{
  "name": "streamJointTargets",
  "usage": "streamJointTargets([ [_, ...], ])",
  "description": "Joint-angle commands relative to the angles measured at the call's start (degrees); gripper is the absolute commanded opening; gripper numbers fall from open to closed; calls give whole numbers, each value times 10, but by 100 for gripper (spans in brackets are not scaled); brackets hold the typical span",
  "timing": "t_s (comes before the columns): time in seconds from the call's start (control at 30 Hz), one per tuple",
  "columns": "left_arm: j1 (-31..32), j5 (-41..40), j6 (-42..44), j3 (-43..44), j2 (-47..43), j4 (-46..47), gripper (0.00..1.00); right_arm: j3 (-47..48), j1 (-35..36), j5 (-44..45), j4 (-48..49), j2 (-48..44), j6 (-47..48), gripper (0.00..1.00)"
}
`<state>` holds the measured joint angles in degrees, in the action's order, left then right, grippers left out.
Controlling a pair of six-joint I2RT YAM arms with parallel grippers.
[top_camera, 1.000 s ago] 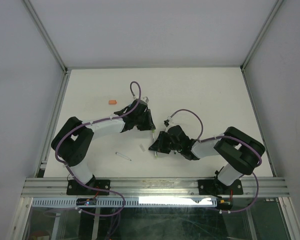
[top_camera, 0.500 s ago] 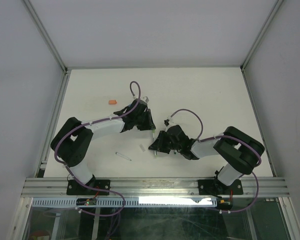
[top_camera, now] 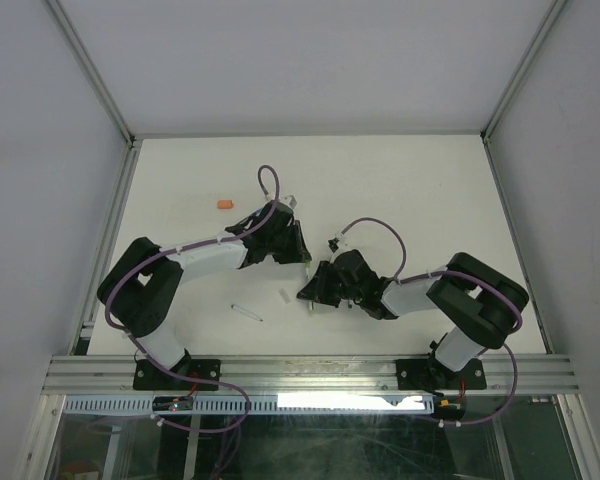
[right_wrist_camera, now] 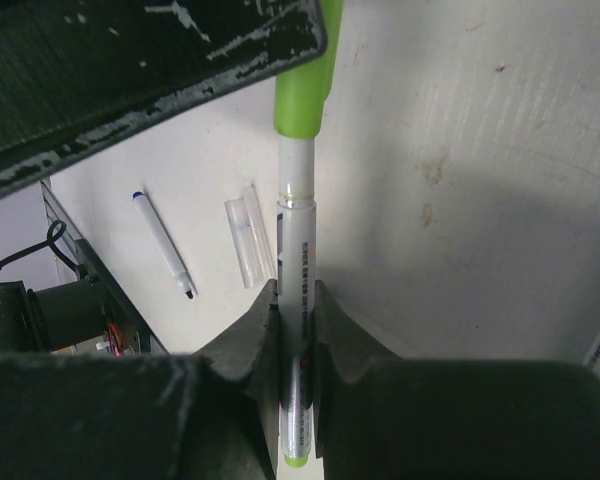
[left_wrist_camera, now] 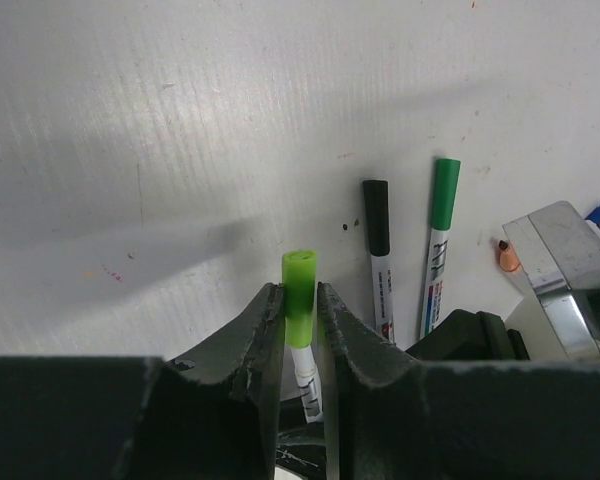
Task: Insert the pens into the pen caps
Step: Insert the pen cap onto the pen.
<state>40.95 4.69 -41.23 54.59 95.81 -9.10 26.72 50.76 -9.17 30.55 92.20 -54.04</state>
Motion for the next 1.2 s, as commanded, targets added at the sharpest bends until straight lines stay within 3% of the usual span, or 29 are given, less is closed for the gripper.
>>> streamJointTargets([
  [0.0,5,13,-11,-1,-27,32,20,9,0,30,-12,-2,10,0],
  [0.63,8,21,-32,-30,-55,47,18,15,0,53,-43,-18,24,0],
  [1.0,7,10,-30,-45,-131,59,25,17,0,53,-46,-28,24,0],
  [1.17,5,-23,-14,-37,-189,54,31,8,-1,53,-47,-84,24,0],
])
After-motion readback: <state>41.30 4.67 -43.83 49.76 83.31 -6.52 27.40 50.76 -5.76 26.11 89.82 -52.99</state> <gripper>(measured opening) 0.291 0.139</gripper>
